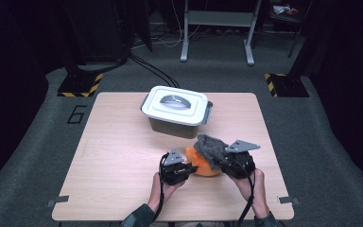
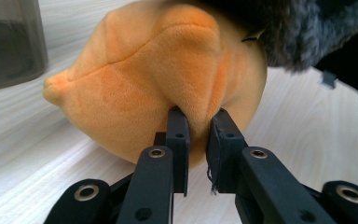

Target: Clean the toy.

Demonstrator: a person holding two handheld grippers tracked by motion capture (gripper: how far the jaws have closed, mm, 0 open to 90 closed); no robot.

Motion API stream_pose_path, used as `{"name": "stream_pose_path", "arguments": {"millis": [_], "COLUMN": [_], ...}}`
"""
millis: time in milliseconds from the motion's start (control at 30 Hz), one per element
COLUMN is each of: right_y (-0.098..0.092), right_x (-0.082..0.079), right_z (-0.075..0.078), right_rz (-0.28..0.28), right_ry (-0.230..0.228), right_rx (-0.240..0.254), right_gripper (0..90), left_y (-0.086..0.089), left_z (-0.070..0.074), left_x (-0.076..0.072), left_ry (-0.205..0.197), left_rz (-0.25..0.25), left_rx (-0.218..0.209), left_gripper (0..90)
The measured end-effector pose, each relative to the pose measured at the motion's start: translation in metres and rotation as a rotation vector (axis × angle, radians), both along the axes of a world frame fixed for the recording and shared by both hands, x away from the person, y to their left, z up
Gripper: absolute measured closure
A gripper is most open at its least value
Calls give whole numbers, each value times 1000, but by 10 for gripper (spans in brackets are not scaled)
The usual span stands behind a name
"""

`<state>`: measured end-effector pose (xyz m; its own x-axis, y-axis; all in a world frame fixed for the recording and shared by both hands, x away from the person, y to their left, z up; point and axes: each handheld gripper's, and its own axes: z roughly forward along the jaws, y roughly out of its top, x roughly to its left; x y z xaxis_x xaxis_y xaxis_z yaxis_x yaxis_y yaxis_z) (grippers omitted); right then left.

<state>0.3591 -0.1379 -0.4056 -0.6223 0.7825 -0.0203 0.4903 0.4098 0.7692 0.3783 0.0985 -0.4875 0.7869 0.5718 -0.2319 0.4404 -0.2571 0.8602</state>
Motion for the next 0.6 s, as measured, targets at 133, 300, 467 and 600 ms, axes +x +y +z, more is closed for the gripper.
{"name": "stream_pose_path", "arguments": {"millis": [133, 300, 467, 600], "right_y": [20, 31, 26, 17], "right_x": [0, 6, 8, 10], "right_z": [-2, -14, -14, -16], "right_rz": [22, 16, 8, -10], "right_ry": [-3, -18, -4, 1], "right_rx": [-64, -129, -107, -93], "right_gripper": [704, 707, 707, 707], "left_y": [-1, 2, 2, 2], "left_z": [1, -4, -4, -4], "left_x": [-1, 3, 3, 4], "left_ry": [5, 26, 26, 33], "left_rz": [-6, 10, 8, 7], "left_rx": [7, 6, 7, 0], "left_gripper": [802, 800, 798, 796]}}
